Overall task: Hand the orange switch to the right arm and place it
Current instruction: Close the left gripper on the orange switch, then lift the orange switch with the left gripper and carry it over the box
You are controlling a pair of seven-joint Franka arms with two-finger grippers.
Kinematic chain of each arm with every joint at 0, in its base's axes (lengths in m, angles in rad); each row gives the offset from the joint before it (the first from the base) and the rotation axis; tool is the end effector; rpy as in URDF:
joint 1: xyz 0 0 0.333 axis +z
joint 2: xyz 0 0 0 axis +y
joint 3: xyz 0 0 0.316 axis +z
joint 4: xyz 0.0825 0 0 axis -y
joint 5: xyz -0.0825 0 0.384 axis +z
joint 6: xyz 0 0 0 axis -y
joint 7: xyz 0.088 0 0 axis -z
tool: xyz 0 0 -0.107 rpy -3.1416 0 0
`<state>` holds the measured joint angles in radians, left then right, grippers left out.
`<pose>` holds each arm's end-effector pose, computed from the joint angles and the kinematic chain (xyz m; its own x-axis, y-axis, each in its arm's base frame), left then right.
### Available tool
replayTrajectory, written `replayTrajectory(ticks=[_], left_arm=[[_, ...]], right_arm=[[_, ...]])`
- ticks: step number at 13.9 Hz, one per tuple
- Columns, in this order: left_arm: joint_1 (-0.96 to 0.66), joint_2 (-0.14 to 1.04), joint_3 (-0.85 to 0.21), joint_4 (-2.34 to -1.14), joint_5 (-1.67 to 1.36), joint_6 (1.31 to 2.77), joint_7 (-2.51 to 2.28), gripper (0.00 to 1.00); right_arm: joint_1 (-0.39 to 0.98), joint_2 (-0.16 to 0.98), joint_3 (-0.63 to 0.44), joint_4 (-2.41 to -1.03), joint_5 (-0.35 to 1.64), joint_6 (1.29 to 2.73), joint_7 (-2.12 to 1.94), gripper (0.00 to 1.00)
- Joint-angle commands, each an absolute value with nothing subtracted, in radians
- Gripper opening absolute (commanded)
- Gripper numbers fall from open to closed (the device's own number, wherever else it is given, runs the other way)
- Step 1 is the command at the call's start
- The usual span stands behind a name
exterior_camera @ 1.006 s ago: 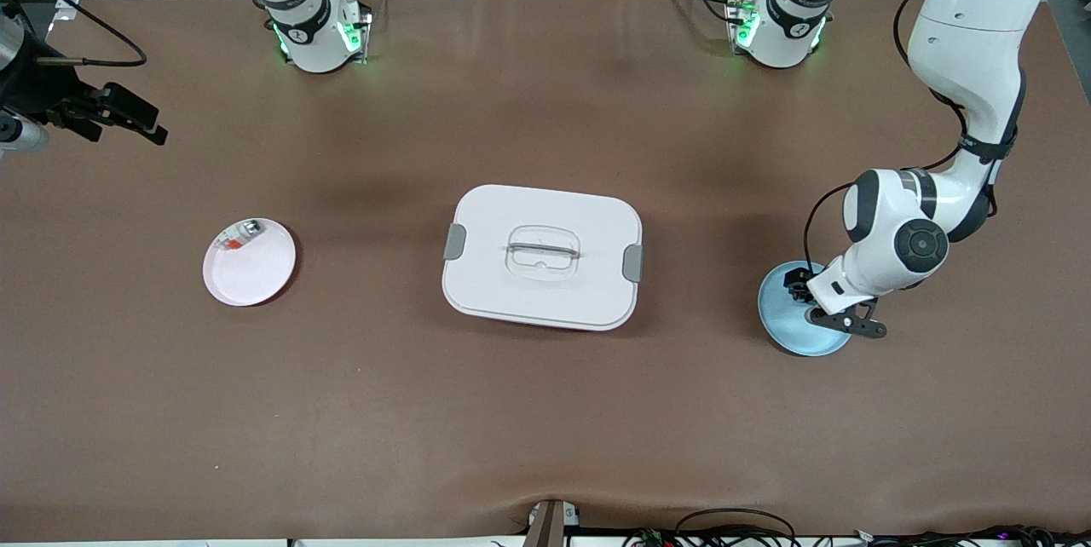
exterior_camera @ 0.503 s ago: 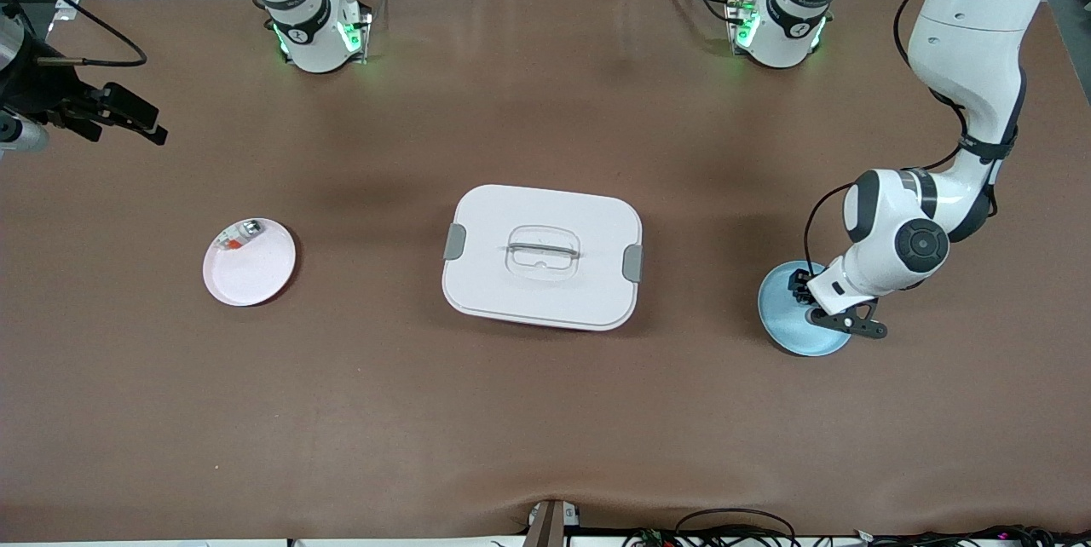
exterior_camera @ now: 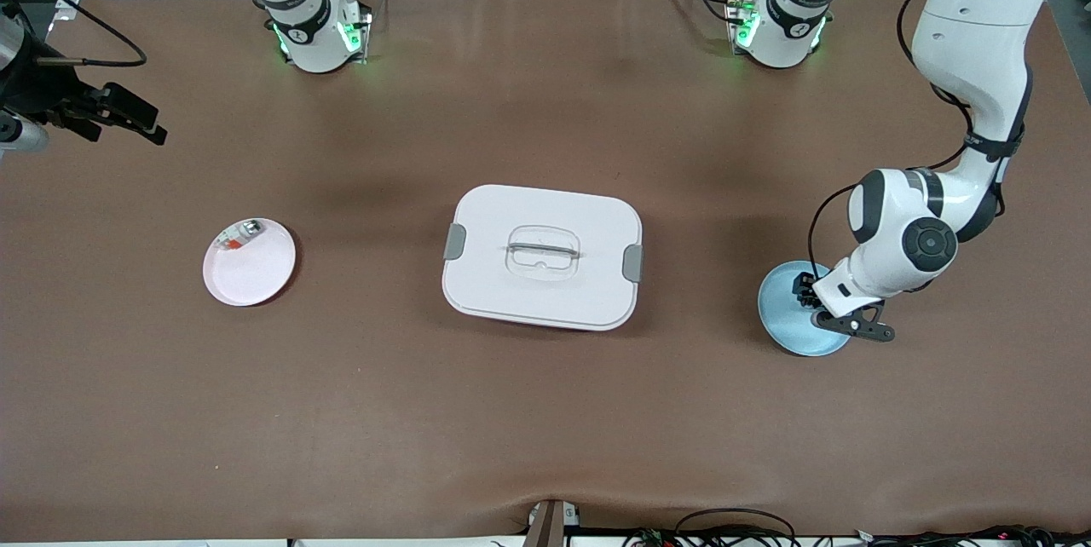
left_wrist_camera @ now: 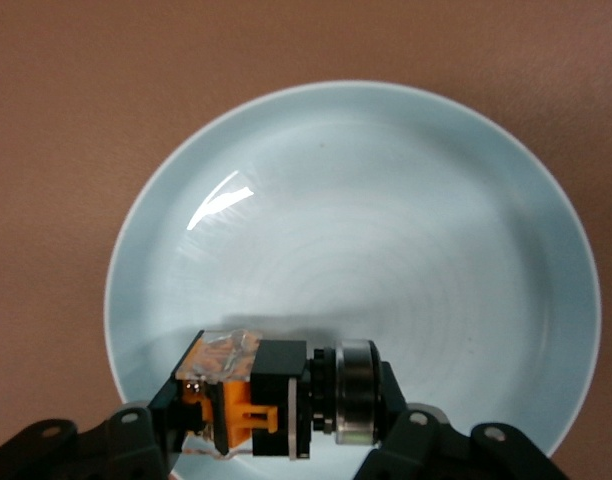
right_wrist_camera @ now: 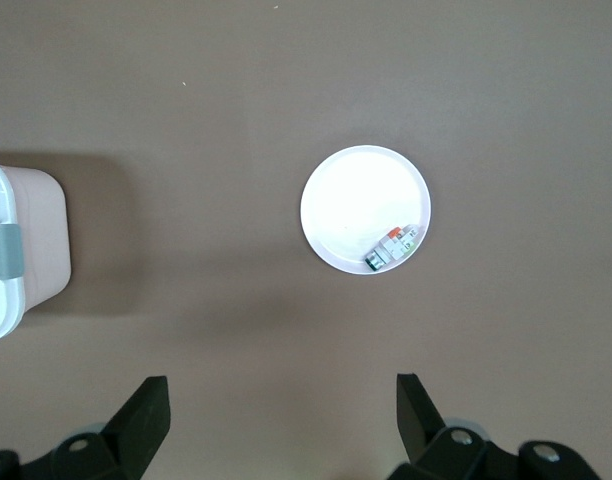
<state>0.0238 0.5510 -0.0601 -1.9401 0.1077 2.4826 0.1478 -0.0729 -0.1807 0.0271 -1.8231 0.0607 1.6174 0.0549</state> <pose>0.6207 -0.0218 0.1962 0.9662 -0.2576 -0.0127 -0.2579 -0.9656 -0.0323 0.4984 -0.0155 0.6045 0.9942 -0.1038 -0.0281 -0.1052 -0.9930 -0.0542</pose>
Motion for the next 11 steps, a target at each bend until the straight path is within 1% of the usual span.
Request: replayTrajectory(ticks=[1, 3, 7, 9, 11], left_arm=[[0.028, 0.490, -0.064, -1.951, 0.107, 2.435, 0.106, 0.20], [0.028, 0.451, -0.066, -1.948, 0.107, 2.375, 0.103, 0.22], [0.028, 0.338, -0.074, -1.942, 0.056, 2.211, 0.103, 0.22], [0.023, 0.293, -0.075, -1.899, 0.025, 2.085, 0.101, 0.22], [0.026, 0.256, -0.087, -1.827, -0.018, 1.918, 0.095, 0.22]], right_arm=[[-0.094, -0.193, 0.040, -1.827, 0.043, 1.618, 0.038, 1.00], [-0.091, -0.192, 0.041, -1.827, 0.031, 1.620, 0.038, 1.00], [-0.089, -0.193, 0.041, -1.827, 0.021, 1.620, 0.038, 1.00], [-0.092, -0.193, 0.041, -1.827, 0.015, 1.620, 0.040, 1.00], [-0.092, -0.192, 0.041, -1.824, 0.015, 1.614, 0.040, 1.00]])
